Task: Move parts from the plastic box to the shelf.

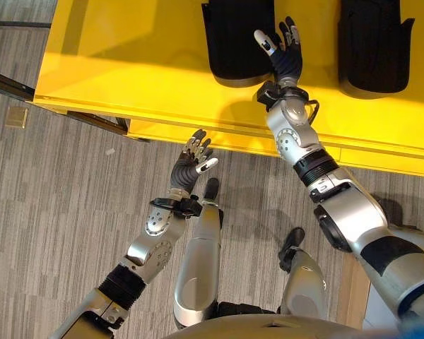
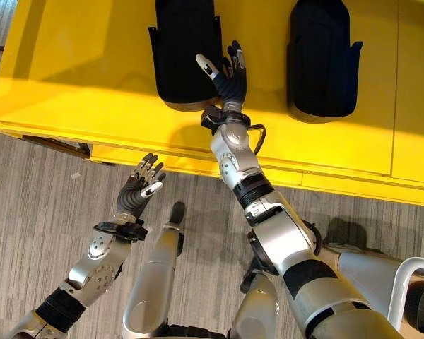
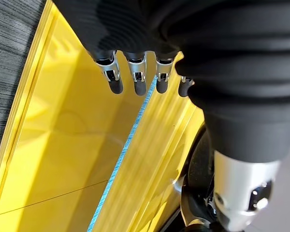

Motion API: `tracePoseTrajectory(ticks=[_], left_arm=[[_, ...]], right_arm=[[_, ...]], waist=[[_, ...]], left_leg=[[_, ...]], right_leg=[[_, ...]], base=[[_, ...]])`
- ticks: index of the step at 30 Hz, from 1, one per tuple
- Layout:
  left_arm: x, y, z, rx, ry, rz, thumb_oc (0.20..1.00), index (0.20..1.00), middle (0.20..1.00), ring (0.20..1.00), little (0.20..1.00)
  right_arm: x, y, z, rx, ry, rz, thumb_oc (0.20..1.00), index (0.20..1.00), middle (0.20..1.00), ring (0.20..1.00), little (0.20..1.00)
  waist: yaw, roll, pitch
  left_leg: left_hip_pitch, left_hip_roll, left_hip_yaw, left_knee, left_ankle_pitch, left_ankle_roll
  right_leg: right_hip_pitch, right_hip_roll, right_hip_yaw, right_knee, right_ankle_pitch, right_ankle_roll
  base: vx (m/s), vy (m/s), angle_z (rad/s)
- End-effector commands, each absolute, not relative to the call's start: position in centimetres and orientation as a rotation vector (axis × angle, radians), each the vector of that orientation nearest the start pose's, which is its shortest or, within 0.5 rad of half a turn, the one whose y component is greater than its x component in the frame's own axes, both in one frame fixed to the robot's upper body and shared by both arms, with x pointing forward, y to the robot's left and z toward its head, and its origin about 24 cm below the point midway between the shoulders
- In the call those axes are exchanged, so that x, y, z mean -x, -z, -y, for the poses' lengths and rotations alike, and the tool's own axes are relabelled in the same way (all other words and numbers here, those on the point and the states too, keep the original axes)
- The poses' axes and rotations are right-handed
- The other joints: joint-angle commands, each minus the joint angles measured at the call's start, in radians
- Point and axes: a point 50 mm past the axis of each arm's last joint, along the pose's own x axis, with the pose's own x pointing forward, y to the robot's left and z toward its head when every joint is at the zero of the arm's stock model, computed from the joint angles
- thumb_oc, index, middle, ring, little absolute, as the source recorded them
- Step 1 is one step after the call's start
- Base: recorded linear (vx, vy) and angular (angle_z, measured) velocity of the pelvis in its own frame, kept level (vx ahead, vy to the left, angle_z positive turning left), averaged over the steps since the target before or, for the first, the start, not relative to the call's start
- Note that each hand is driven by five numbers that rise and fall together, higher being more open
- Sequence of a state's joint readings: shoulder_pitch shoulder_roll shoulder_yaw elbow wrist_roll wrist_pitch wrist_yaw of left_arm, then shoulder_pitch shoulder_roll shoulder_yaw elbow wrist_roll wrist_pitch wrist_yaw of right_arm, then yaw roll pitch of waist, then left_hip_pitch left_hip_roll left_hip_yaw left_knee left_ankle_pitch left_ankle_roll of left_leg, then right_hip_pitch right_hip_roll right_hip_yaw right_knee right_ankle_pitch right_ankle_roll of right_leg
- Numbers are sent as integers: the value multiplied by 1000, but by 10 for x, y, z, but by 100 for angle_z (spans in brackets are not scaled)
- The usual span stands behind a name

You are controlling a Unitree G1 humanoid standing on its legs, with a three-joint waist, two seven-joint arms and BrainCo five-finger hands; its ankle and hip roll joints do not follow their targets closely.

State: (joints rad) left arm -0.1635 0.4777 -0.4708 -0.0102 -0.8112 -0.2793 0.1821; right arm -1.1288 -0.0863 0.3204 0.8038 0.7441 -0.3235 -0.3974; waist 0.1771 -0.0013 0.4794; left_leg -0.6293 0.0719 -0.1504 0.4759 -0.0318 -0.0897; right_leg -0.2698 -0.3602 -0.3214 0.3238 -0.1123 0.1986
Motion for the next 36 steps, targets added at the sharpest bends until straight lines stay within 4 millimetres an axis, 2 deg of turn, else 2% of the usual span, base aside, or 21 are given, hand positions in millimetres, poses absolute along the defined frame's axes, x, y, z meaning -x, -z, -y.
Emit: tracePoseTrajectory(ticks=[1, 2, 3, 4, 5, 6, 7, 8, 9, 28, 36], left_arm=[[-266, -97, -137, 368, 257, 212, 1000, 1000, 1000, 1000, 1000], [-266, -99, -137, 368, 258, 219, 1000, 1000, 1000, 1000, 1000], [-267, -100, -137, 368, 257, 222, 1000, 1000, 1000, 1000, 1000], [-266, -97, -138, 367, 253, 213, 1000, 1000, 1000, 1000, 1000], [-267, -99, -138, 367, 255, 220, 1000, 1000, 1000, 1000, 1000], [-266, -97, -138, 367, 253, 213, 1000, 1000, 1000, 1000, 1000], [-267, -100, -138, 365, 253, 223, 1000, 1000, 1000, 1000, 1000], [-266, -98, -138, 365, 251, 216, 1000, 1000, 1000, 1000, 1000], [-266, -97, -138, 367, 246, 211, 1000, 1000, 1000, 1000, 1000], [-266, -97, -140, 362, 237, 209, 1000, 1000, 1000, 1000, 1000], [-266, -97, -141, 361, 232, 213, 1000, 1000, 1000, 1000, 1000]], right_arm=[[-388, -193, 29, -549, -92, 193, 1000, 1000, 1000, 1000, 1000], [-388, -195, 29, -548, -93, 200, 1000, 1000, 1000, 1000, 1000], [-388, -195, 27, -548, -97, 201, 1000, 1000, 1000, 1000, 1000], [-387, -193, 25, -556, -103, 192, 1000, 1000, 1000, 1000, 1000], [-387, -195, 25, -555, -104, 198, 1000, 1000, 1000, 1000, 1000], [-387, -193, 25, -556, -103, 191, 1000, 1000, 1000, 1000, 1000], [-386, -194, 22, -558, -114, 195, 1000, 1000, 1000, 1000, 1000], [-385, -192, 22, -558, -113, 188, 1000, 1000, 1000, 1000, 1000], [-385, -191, 20, -559, -119, 184, 1000, 1000, 1000, 1000, 1000], [-380, -188, 5, -605, -154, 150, 1000, 1000, 1000, 1000, 1000], [-381, -191, 6, -598, -148, 161, 1000, 1000, 1000, 1000, 1000]], waist=[[60, -5, 41], [58, -4, 41], [58, -5, 41], [60, -6, 41], [58, -5, 41], [60, -6, 41], [59, -5, 41], [61, -6, 41], [63, -6, 41], [71, -5, 41], [73, -3, 41]], left_leg=[[18, 35, 57, 24, -83, 29], [-1, 31, 57, 19, -56, 35], [-2, 31, 57, 21, -57, 35], [17, 35, 57, 26, -84, 30], [-2, 31, 58, 21, -58, 36], [17, 35, 57, 26, -84, 30], [-3, 31, 57, 23, -59, 37], [16, 35, 57, 28, -85, 30], [17, 35, 57, 30, -88, 30], [11, 31, 53, 30, -88, 35], [7, 27, 52, 35, -90, 35]], right_leg=[[-25, 9, 25, 26, 44, -30], [-41, 7, 20, 20, 64, -36], [-42, 7, 20, 20, 65, -36], [-26, 8, 24, 26, 45, -30], [-42, 6, 19, 20, 66, -36], [-26, 8, 24, 26, 45, -30], [-41, 6, 19, 20, 66, -36], [-25, 8, 24, 26, 46, -30], [-23, 8, 24, 28, 44, -29], [-25, 8, 20, 28, 46, -29], [-26, 4, 19, 34, 45, -29]], base=[[0, 0, 0], [0, 0, 0], [0, 0, 0], [0, 0, 0], [71, -21, 0], [-67, 28, 0], [72, -21, 0], [0, 0, 0], [72, -22, -1], [0, 0, 0], [2, 2, 2]])
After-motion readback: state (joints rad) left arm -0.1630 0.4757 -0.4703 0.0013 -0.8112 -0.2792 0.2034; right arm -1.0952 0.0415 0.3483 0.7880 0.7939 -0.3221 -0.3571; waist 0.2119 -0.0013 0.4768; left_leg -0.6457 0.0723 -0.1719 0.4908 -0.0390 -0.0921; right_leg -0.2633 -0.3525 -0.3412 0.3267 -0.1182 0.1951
